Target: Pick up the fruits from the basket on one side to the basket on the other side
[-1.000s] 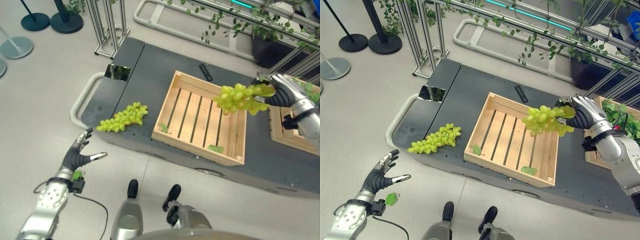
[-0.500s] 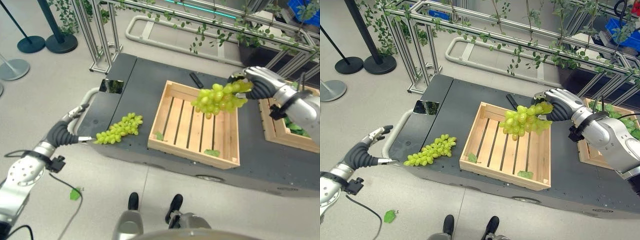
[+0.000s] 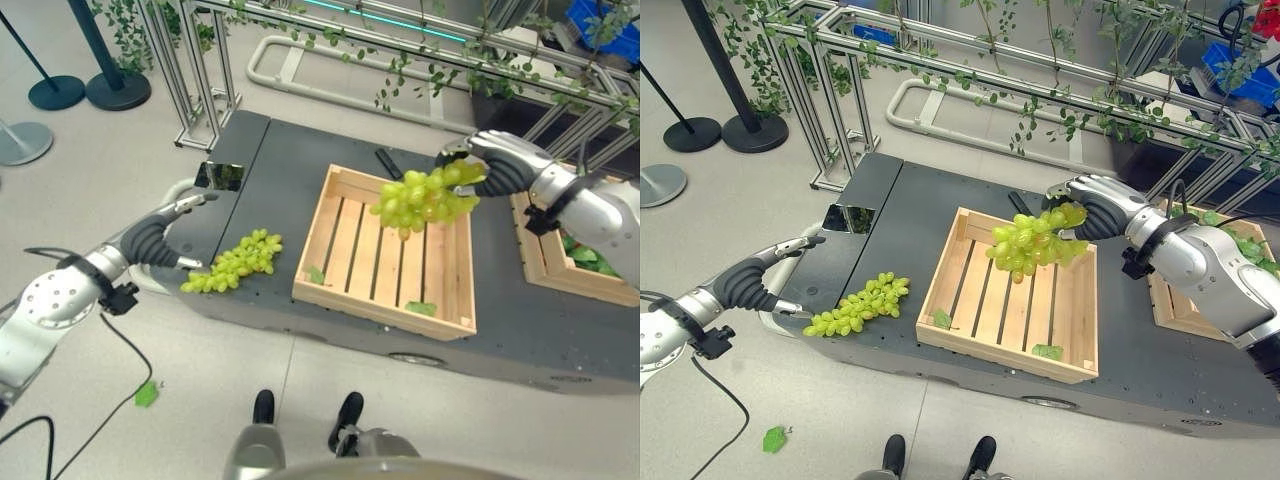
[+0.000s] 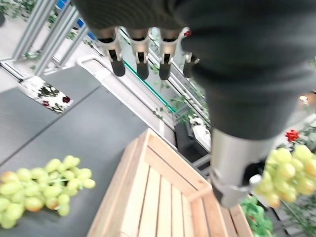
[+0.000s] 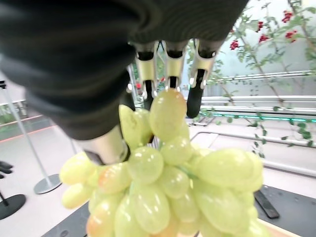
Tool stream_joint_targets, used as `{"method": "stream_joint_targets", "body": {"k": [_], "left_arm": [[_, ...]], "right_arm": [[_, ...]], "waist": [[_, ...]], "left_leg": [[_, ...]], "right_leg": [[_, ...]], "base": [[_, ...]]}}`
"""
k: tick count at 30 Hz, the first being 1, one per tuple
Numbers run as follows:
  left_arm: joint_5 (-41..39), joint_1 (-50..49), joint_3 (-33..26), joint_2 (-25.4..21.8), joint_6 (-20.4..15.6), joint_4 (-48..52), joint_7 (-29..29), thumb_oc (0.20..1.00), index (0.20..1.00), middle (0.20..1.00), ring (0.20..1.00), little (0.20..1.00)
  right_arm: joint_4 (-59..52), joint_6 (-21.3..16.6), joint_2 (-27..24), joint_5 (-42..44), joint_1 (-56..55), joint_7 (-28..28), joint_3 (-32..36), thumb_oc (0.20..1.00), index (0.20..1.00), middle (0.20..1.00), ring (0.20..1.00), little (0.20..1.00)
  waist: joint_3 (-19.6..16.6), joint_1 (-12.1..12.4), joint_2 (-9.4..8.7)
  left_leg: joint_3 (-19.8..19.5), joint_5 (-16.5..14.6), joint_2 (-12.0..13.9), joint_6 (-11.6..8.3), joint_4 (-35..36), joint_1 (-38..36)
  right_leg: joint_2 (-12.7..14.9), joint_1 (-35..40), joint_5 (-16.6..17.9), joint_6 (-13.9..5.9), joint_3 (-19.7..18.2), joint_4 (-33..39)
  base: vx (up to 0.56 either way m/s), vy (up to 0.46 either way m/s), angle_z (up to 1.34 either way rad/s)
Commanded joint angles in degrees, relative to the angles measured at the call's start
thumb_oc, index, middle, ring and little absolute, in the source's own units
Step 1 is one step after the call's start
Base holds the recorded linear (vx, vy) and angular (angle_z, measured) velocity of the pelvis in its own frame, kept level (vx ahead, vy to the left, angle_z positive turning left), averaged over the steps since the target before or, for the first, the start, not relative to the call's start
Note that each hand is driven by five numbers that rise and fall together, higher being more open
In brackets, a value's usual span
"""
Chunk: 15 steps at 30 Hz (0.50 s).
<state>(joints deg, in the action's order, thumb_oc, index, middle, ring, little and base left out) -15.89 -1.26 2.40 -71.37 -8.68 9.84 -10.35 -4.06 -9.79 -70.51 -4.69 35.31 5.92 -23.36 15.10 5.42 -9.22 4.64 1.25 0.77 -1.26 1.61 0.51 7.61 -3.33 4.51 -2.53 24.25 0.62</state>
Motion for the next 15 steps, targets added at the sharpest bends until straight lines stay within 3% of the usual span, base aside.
{"method": "stream_joint_targets", "body": {"k": [1, 8, 15], "left_arm": [[-5.18, 1.72, 0.19, -4.01, -0.22, 3.24, -1.12, 1.000, 1.000, 1.000, 1.000, 1.000], [-12.92, 11.00, 8.40, -6.61, 1.19, 7.68, -1.83, 1.000, 1.000, 1.000, 1.000, 1.000], [-17.80, 29.25, 26.70, -5.46, 2.58, 9.65, -1.52, 1.000, 1.000, 1.000, 1.000, 1.000]], "right_arm": [[-1.75, -1.18, 0.11, 3.59, 7.13, -1.27, -1.95, 0.200, 0.200, 0.200, 0.200, 0.200], [-3.39, -0.62, 2.69, 3.32, 10.67, -0.99, -5.96, 0.200, 0.200, 0.200, 0.200, 0.200], [-4.64, 0.07, 6.19, 4.29, 15.93, -0.47, -11.66, 0.200, 0.200, 0.200, 0.200, 0.200]], "waist": [[-3.35, 0.29, -1.90], [-3.60, 0.08, -2.11], [-3.86, 0.06, -2.02]], "left_leg": [[-1.05, -4.15, -0.08, 1.22, -0.52, -3.49], [-1.29, -4.06, -0.09, 1.22, -0.42, -3.78], [-1.73, -4.01, -0.17, 1.31, -0.51, -3.81]], "right_leg": [[6.40, -2.49, 8.64, -10.88, 0.20, -2.97], [6.38, -1.84, 8.55, -10.86, 0.47, -2.91], [6.39, -1.37, 8.55, -10.81, 0.66, -2.66]], "base": [[0.00, 0.000, 0.00], [0.00, 0.000, 0.00], [0.00, 0.000, 0.00]]}}
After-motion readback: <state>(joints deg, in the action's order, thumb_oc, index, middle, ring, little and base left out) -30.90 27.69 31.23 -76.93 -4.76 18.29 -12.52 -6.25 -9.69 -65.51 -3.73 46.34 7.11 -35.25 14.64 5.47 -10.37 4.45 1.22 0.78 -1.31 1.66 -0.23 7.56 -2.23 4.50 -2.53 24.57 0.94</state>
